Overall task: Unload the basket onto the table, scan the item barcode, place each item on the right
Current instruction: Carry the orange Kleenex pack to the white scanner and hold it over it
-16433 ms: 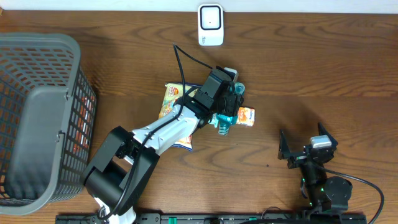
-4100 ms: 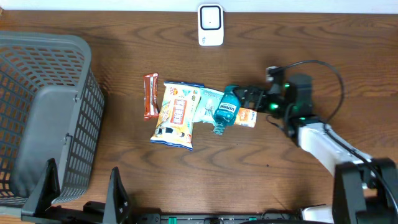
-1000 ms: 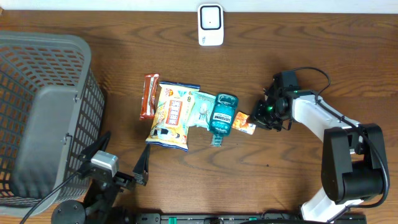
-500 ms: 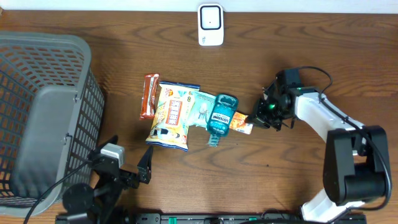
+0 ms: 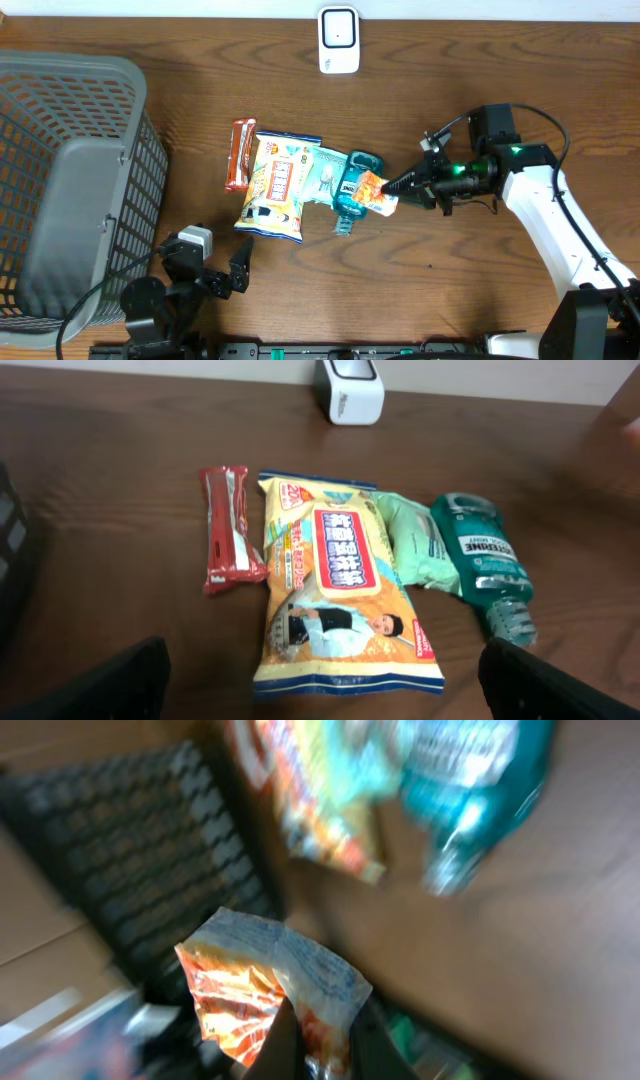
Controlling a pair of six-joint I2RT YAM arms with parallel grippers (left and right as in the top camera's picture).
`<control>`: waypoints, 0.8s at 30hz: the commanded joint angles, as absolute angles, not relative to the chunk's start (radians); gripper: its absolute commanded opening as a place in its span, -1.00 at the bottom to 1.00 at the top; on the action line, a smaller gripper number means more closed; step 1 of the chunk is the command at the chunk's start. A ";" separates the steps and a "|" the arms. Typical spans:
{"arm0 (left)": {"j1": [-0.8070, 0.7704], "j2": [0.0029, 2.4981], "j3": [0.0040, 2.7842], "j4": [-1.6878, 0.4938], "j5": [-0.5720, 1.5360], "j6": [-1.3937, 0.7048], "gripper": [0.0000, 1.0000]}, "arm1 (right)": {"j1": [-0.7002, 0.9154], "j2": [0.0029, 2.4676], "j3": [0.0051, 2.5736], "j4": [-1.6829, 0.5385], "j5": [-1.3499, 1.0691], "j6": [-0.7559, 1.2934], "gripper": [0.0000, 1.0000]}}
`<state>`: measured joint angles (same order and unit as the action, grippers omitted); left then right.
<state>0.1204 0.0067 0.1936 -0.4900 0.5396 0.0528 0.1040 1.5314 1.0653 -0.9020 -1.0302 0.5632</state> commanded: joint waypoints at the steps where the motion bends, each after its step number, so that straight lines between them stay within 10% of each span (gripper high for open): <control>1: 0.116 0.006 0.179 -0.485 0.530 0.059 0.96 | 0.076 1.529 1.073 -0.940 -1.288 0.548 -0.97; 10: 0.116 0.006 0.178 -0.486 0.530 0.059 0.96 | 0.073 1.529 1.073 -0.892 -1.144 0.492 -0.97; 24: 0.116 0.006 0.178 -0.486 0.530 0.059 0.96 | 0.273 1.591 1.073 0.041 -0.279 0.238 -0.98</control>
